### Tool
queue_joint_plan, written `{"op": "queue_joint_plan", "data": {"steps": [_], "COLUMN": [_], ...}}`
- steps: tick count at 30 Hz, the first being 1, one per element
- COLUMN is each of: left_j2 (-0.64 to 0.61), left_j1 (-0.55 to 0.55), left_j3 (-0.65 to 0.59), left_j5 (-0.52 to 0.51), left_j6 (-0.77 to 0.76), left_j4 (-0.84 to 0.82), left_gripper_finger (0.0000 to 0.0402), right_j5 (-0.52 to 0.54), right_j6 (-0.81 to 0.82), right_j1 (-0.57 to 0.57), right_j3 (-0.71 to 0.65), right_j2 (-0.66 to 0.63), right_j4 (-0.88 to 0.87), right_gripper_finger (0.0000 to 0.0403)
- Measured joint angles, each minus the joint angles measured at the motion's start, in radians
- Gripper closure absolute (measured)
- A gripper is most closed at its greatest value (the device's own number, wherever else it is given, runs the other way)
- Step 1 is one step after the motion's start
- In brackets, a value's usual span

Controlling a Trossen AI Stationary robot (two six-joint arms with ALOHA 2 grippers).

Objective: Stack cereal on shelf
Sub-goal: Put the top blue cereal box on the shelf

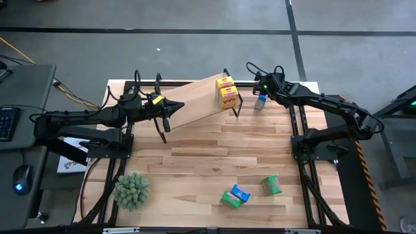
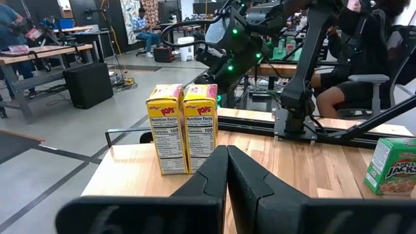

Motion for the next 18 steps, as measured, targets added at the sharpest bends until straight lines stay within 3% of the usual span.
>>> {"op": "queue_joint_plan", "data": {"steps": [6, 11, 14, 18], "left_j2": [0.000, 0.000, 0.000, 0.000], "left_j1": [0.000, 0.000, 0.000, 0.000], "left_j3": [0.000, 0.000, 0.000, 0.000], "left_j5": [0.000, 0.000, 0.000, 0.000], "left_j6": [0.000, 0.000, 0.000, 0.000], "left_j4": [0.000, 0.000, 0.000, 0.000], "left_gripper_finger": [0.0398, 0.0398, 0.0398, 0.0398], "right_j5": [0.046, 0.072, 0.044, -0.023], "right_j6": [-0.014, -0.015, -0.018, -0.009], "right_j1": [0.000, 0.000, 0.000, 0.001], "right_j3": [0.000, 0.000, 0.000, 0.000], "right_j2": [0.000, 0.000, 0.000, 0.000], "right_j4": [-0.002, -0.002, 0.006, -0.003], "right_gripper_finger": [0.0215, 0.0163, 0.0132, 0.0120]}}
